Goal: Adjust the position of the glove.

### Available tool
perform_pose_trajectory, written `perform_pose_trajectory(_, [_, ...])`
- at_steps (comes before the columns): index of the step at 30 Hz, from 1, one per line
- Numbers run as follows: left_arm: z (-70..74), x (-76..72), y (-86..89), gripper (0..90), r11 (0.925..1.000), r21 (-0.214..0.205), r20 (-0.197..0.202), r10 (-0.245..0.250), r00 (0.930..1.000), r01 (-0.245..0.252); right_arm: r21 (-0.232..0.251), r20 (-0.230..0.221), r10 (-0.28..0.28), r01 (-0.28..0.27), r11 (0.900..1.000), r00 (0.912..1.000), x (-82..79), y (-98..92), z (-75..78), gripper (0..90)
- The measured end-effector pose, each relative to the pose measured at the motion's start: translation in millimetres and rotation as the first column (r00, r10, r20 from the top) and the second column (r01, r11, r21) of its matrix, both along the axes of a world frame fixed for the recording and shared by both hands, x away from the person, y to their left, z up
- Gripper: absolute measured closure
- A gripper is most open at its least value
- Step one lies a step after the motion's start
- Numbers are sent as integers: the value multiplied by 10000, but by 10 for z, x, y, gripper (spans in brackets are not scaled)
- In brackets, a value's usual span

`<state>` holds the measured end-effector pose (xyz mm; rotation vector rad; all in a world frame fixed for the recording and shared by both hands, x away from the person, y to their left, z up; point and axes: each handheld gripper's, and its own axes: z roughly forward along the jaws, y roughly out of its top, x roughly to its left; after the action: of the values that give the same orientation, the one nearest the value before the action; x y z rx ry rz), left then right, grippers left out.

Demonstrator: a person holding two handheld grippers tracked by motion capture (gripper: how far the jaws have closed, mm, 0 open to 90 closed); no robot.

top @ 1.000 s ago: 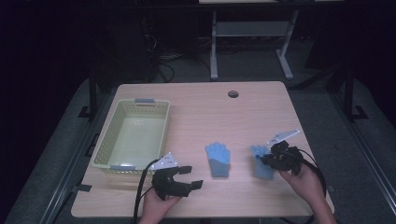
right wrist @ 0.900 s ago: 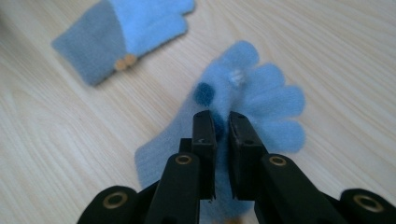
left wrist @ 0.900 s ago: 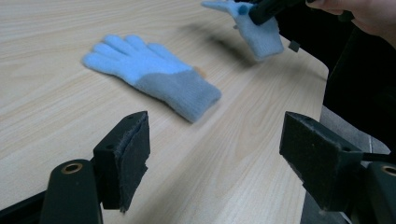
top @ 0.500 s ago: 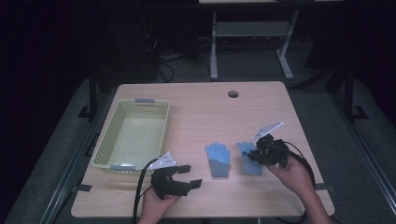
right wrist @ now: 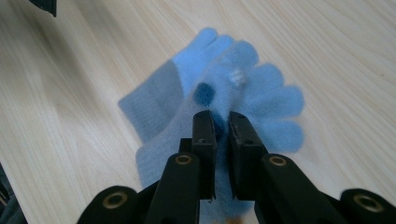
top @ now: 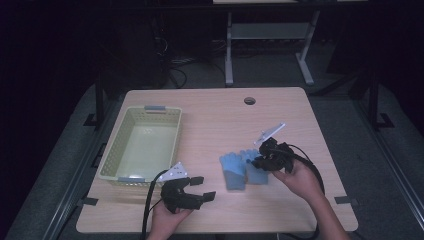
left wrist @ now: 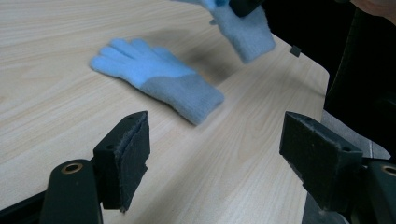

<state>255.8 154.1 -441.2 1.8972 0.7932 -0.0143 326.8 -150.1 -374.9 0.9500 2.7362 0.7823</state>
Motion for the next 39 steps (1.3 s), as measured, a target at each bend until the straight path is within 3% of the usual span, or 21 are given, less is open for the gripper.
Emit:
perform_pose_trajectory(20, [-3, 3, 4, 242, 10000, -32, -45, 11, 10000, -12, 267, -363, 534, -524, 9983, 9979, 138, 327, -112, 819])
perform_pose_trajectory(28, [-2, 3, 9, 241, 9999, -96, 8, 39, 10000, -39, 125, -478, 773, -767, 9970, 9959, 184, 453, -210, 816])
perform_pose_trajectory(39, [3, -7, 7, 242, 10000, -72, -47, 37, 10000, -37, 91, -762, 667, -662, 9978, 9949, 244, 554, -326, 810])
